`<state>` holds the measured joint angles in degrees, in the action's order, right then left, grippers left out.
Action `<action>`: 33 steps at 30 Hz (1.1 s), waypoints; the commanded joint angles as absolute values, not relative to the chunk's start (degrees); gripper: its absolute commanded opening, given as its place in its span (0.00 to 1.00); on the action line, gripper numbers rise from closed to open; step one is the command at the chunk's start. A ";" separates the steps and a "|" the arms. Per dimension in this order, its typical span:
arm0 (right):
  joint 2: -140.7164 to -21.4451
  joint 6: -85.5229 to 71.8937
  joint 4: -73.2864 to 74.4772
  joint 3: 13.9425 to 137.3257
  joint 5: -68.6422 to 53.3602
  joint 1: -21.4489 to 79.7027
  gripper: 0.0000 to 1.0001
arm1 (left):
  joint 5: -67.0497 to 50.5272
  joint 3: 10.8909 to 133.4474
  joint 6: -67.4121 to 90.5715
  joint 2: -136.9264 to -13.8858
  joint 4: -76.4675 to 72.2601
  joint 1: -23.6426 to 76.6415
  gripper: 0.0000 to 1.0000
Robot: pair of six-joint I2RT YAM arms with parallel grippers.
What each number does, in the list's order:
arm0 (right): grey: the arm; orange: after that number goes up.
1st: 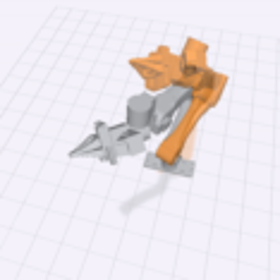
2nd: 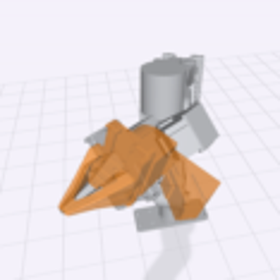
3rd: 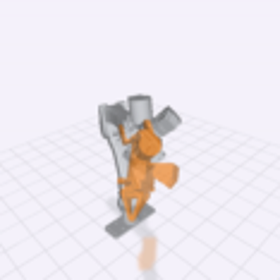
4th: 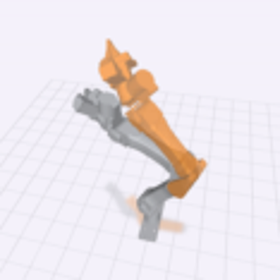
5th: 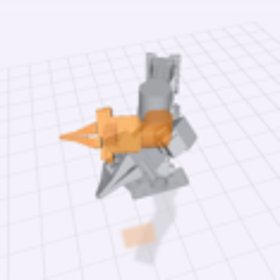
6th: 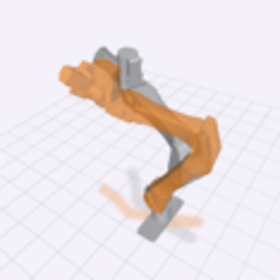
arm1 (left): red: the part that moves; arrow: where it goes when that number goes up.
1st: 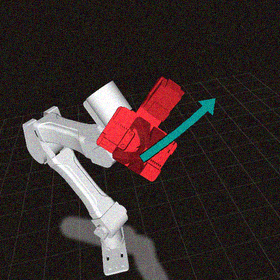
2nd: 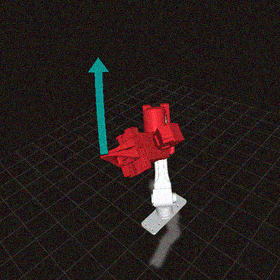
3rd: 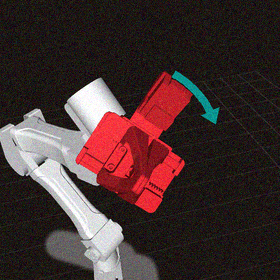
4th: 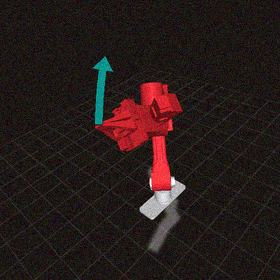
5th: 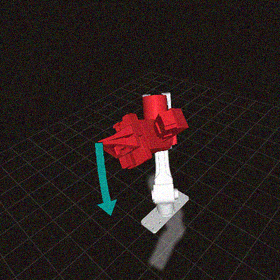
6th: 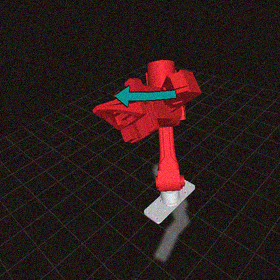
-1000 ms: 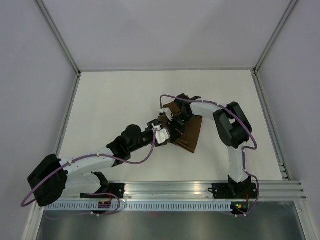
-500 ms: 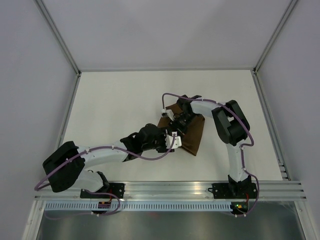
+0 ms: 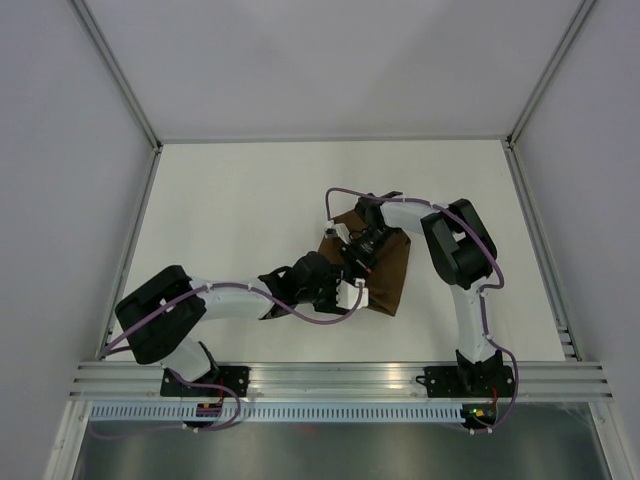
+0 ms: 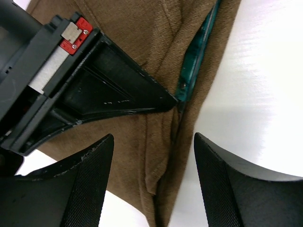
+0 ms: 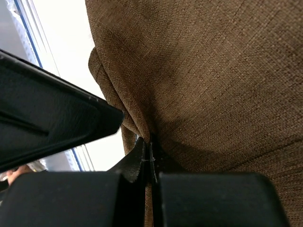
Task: Fold the napkin, place the utensils inside, and roll it up
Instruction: Roll the napkin at the center of the board.
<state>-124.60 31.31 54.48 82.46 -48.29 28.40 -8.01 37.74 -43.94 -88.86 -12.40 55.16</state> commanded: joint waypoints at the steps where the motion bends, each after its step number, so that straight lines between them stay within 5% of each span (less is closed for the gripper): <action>1: -128.93 35.68 52.56 81.12 -37.62 28.48 0.01 | -8.17 37.62 -50.18 -90.52 -17.92 55.63 0.74; 19: -129.99 35.51 53.35 82.70 -37.44 28.04 0.00 | -12.13 39.46 -48.60 -90.00 -9.93 58.01 0.74; 33: -130.17 35.24 53.97 83.23 -37.53 28.12 0.00 | -5.01 39.11 -49.92 -95.98 -18.11 58.10 0.74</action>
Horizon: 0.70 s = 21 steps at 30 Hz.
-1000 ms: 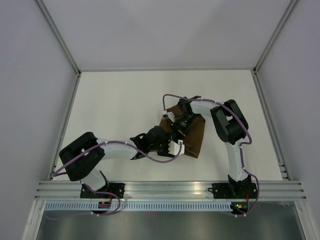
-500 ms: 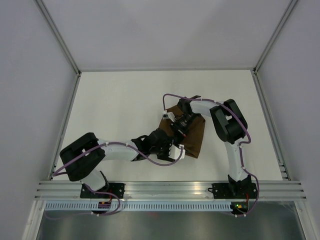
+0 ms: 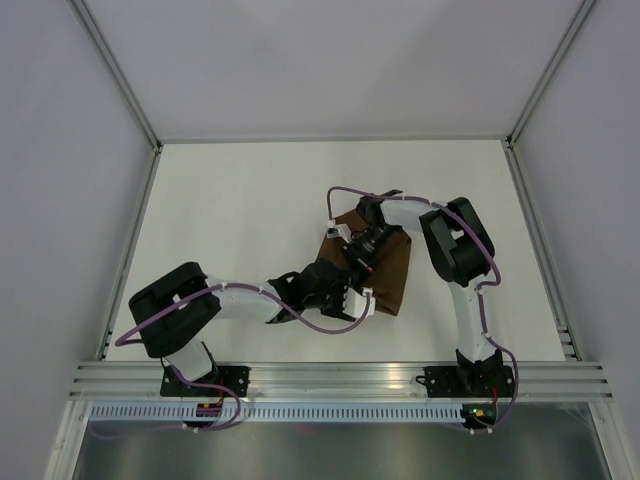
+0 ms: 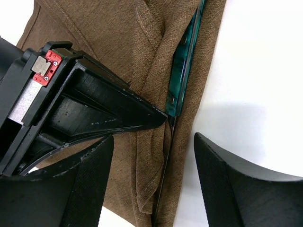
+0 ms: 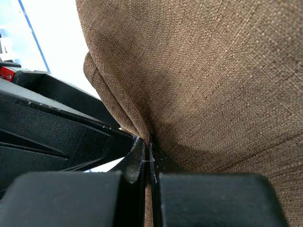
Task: Fold the napkin, place the utensils inside, and roll it up
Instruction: Roll the napkin at the center of the board.
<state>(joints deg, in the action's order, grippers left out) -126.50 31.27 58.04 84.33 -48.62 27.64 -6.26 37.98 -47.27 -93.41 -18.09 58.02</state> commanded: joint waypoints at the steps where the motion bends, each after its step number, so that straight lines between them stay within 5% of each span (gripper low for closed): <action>1: -130.17 35.16 54.05 83.32 -37.53 28.04 0.01 | -5.18 39.29 -49.92 -96.15 -17.76 58.01 0.73; 8: -127.89 36.03 55.37 84.11 -38.06 28.04 0.03 | -6.24 40.96 -49.22 -96.50 -13.72 57.83 0.61; 21: -122.61 37.53 60.12 85.87 -41.48 27.95 0.19 | -7.65 42.45 -48.16 -97.03 -9.58 57.31 0.57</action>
